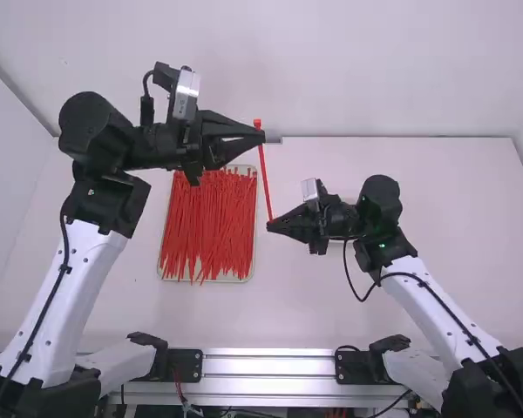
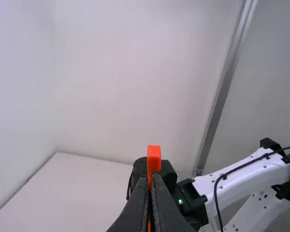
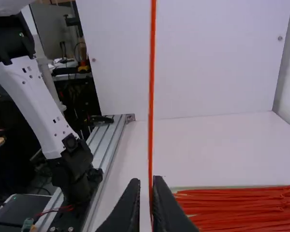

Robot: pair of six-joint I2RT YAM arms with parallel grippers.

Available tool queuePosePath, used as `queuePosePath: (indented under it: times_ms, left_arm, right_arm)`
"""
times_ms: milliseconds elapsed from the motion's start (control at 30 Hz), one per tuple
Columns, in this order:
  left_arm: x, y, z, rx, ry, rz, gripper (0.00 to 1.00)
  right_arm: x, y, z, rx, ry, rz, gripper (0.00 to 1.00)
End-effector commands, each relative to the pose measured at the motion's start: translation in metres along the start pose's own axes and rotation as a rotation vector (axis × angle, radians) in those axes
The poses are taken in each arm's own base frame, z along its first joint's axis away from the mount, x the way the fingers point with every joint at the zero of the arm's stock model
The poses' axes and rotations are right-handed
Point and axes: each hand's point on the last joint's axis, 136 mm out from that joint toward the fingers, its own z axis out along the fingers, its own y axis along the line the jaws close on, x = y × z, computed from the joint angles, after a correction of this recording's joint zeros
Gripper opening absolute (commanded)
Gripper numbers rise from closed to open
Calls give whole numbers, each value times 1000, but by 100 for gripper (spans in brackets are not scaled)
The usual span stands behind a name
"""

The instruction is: Fasten the cable tie

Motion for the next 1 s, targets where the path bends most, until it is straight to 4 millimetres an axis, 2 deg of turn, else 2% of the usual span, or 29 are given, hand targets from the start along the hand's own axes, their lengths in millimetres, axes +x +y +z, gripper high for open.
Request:
queuePosePath:
  times_ms: [0,300,367,400,433,467,500,533,600,733,800,967]
  left_arm:
    - [-6,-9,2,28,-1,14,2]
    - [-7,-5,3,5,-10,7,2]
    - [-7,-5,2,6,-9,8,19]
    - [-7,-4,2,1,-11,7,32]
    - [-7,-3,1,-6,-12,13,52]
    - [-7,-3,1,-7,-12,13,55]
    - [-7,-1,1,-16,-13,10,92]
    - [-6,2,1,-28,-13,-4,99]
    - [-2,6,0,-43,-4,13,99]
    - [21,25,-1,-132,50,8,99]
    - [41,41,-6,-215,106,4,99]
    - [64,54,-12,-287,175,-14,99]
  right_arm:
    - [-13,3,0,-5,-9,-42,0]
    - [-13,3,0,-5,-9,-42,0]
    - [-13,3,0,-4,-9,-42,0]
    - [-13,3,0,-5,-9,-42,0]
    - [-13,3,0,-5,-9,-42,0]
    - [-13,3,0,-5,-9,-42,0]
    - [-13,3,0,-5,-9,-41,0]
    - [-13,3,0,-5,-9,-38,0]
    - [-13,1,-2,3,-10,-38,0]
    - [-11,-5,-13,23,-6,-13,0]
    - [-9,-13,-24,60,-6,14,0]
    - [-11,-26,-39,126,-14,42,0]
